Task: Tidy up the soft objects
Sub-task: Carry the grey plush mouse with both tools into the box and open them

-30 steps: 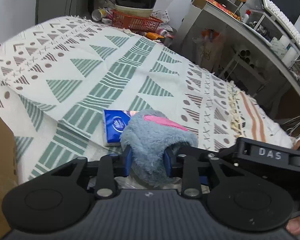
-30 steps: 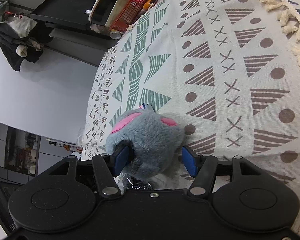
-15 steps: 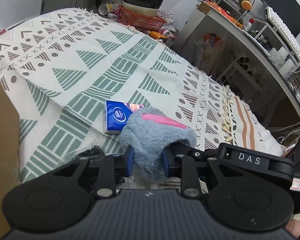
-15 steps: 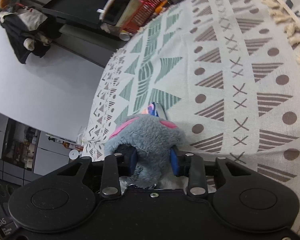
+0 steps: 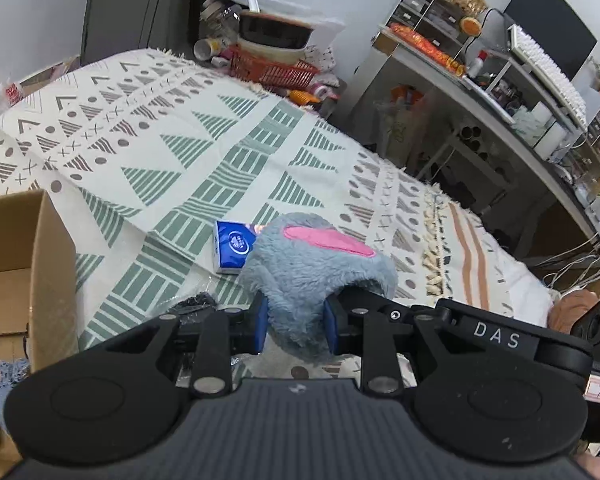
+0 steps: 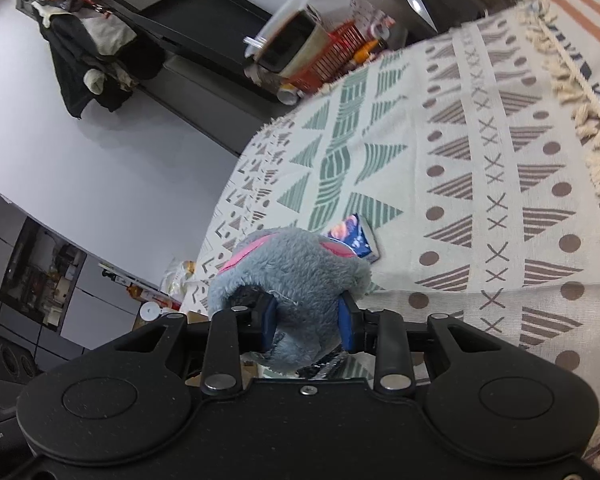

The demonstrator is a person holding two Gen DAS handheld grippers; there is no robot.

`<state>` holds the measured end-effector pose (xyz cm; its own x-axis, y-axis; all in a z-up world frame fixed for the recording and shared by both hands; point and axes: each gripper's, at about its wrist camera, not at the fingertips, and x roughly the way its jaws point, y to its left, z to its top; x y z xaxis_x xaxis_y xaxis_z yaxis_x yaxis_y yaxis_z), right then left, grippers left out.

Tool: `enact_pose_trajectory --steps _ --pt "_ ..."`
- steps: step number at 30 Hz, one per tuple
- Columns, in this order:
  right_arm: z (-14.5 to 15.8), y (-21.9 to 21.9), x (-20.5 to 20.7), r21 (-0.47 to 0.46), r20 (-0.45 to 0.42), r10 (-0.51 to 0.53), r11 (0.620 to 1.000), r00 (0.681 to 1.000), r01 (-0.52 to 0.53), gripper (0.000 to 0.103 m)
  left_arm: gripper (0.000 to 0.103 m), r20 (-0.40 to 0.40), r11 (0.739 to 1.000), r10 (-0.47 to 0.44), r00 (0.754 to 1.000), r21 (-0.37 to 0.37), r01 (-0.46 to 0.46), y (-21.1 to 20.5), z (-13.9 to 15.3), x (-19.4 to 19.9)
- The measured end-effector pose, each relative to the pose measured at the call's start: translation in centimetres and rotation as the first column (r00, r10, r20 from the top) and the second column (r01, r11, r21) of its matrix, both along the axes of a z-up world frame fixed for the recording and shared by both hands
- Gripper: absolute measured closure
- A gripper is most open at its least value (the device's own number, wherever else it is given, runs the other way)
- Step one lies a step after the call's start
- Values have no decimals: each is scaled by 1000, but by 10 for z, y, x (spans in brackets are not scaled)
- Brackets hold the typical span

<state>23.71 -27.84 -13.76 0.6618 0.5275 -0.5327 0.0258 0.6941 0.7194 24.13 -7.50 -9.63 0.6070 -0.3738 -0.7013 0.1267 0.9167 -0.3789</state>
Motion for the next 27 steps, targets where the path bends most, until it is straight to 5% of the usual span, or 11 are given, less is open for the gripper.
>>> enact_pose_trajectory --steps 27 --pt "70 97 -32 -66 85 99 993 991 -93 73 76 106 979 177 978 -119 -165 100 47 -67"
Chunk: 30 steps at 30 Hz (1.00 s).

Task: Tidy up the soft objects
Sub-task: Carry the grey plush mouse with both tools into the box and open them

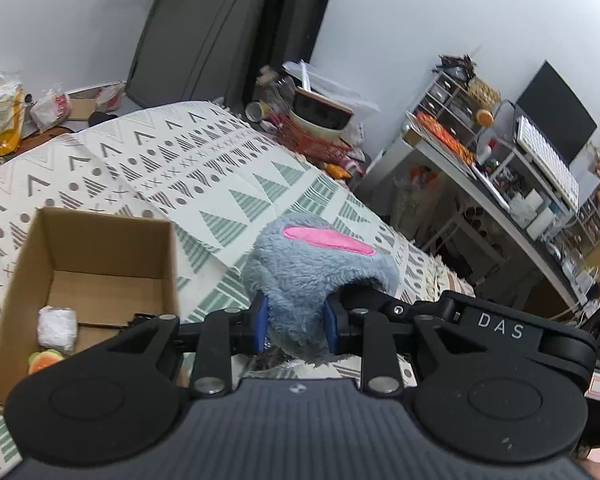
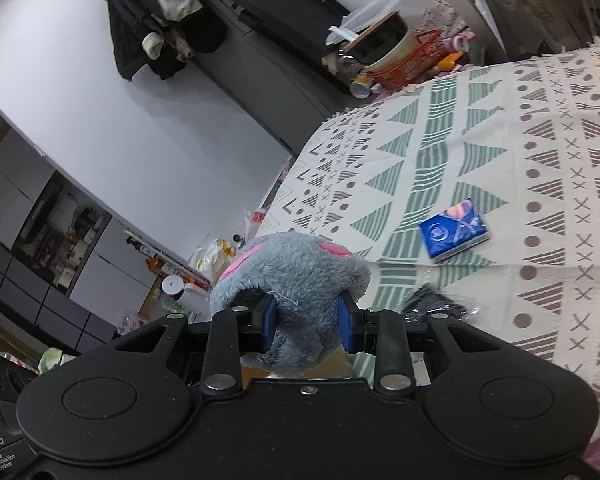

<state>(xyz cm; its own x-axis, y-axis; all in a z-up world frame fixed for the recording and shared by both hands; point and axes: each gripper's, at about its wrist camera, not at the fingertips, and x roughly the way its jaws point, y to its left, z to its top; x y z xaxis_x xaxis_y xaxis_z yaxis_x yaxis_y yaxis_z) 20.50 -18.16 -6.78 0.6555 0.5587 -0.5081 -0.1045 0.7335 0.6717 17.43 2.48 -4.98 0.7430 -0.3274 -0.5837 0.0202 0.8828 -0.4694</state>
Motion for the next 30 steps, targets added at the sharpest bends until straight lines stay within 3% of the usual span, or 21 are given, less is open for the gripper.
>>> enact_pose_trajectory --steps 10,19,30 --pt "11 52 5 -64 5 87 994 996 -87 73 76 -3 989 108 994 -98 -108 52 -7 -10" --pt "14 95 9 -80 6 152 985 988 -151 73 76 -18 963 222 975 -149 -222 93 -10 -18" --pt "3 138 20 -90 -34 194 976 980 -197 73 76 -91 918 323 942 -212 -335 133 -31 -19"
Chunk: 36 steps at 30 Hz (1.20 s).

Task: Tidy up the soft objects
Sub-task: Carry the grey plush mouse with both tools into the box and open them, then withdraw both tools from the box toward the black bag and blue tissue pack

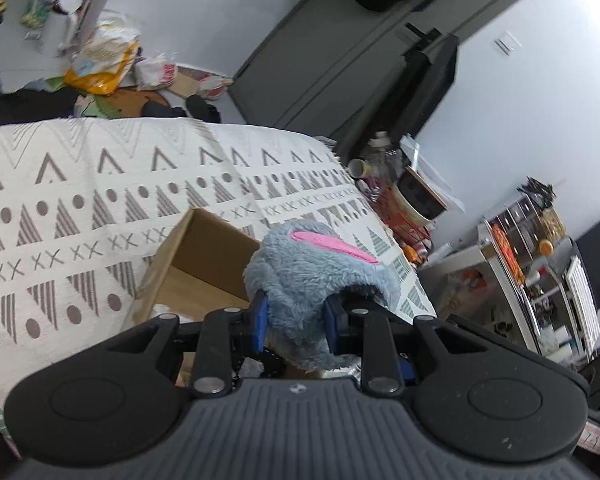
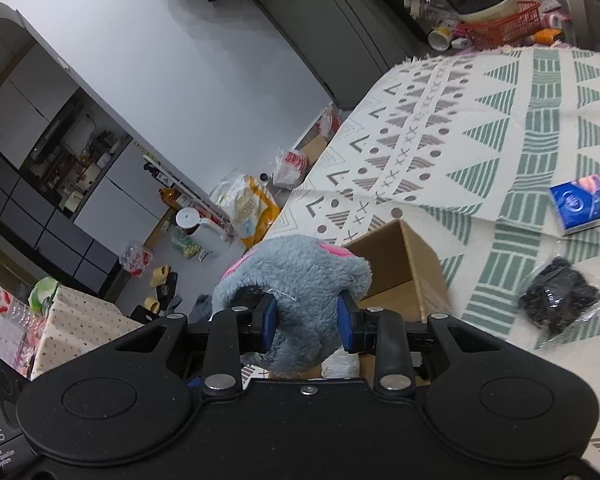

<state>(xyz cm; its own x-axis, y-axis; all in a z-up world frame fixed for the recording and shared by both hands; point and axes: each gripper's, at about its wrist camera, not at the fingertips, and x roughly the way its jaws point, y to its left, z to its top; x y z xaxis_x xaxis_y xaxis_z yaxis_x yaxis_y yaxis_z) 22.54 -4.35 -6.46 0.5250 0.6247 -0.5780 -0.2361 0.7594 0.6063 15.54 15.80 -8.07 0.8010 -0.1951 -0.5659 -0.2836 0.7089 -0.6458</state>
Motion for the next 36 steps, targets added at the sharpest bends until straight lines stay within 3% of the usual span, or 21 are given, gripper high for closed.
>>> enact_pose_trajectory --steps 8,14,17,20,22,25,31,36 --pt "-16 24 9 -15 -48 12 1000 999 -12 73 76 -56 997 65 996 -36 -67 22 -19 4" --pt "-22 28 15 -43 -55 -16 999 998 14 73 76 -74 996 56 996 -66 -61 27 -33 14" --pt "-27 28 21 -57 -85 -41 998 996 36 66 74 -96 994 60 994 -85 -68 27 -38 21" --pt "-21 23 17 -80 -71 -53 996 996 47 56 69 -142 995 67 988 -63 -76 23 -41 24" --pt "-16 17 11 -95 -39 -47 995 998 43 47 52 -146 996 77 986 -30 -82 21 -38 22" --pt "-10 -1 2 -112 -11 -73 991 997 71 36 38 -143 994 101 985 -33 -107 20 -34 17" --pt "-3 -38 -9 -108 13 -119 987 993 119 24 26 -134 994 110 985 6 -110 11 -26 13" --pt "2 -67 -14 -110 46 -144 983 988 149 17 24 -125 991 119 985 69 -111 -1 -18 12"
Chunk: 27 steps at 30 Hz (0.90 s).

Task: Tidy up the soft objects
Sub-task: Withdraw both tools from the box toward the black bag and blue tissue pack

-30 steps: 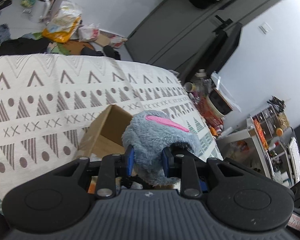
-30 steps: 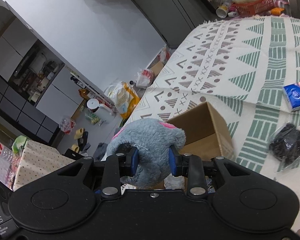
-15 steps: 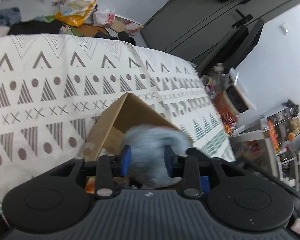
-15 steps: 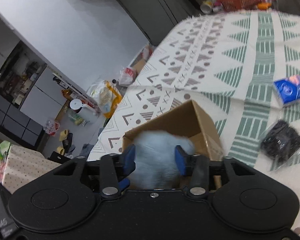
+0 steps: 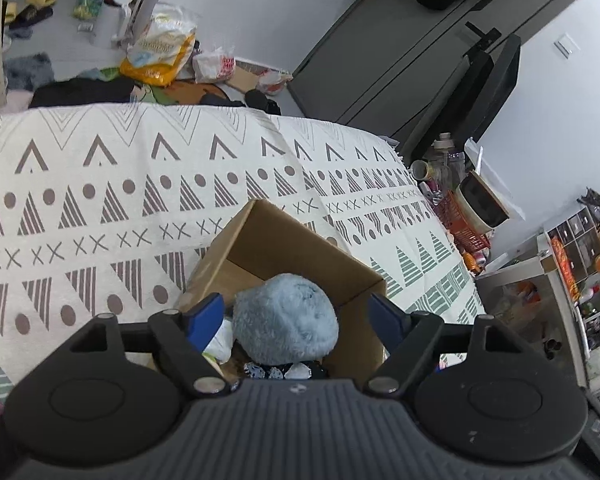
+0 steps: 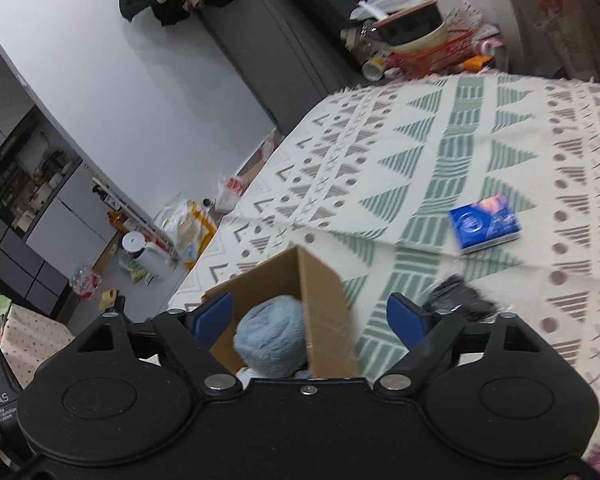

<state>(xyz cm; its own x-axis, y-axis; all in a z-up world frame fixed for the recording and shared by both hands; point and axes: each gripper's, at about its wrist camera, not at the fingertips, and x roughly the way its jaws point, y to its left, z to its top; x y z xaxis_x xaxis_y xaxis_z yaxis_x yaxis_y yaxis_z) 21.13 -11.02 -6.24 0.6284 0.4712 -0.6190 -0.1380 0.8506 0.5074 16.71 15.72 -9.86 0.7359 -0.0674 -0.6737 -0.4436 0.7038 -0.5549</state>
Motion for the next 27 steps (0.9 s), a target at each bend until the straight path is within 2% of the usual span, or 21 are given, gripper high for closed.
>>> enact_pose_trajectory --steps 11,16,27 --pt "9 -67 -14 -20 59 -70 997 996 71 0 20 43 989 -98 994 118 92 -36 24 -2" --pt "10 -99 -17 -24 70 -104 994 992 106 0 20 42 973 -129 991 199 119 -55 34 0" --pt "-4 -157 -14 30 51 -179 984 983 178 0 20 46 951 -210 977 241 193 -89 52 11"
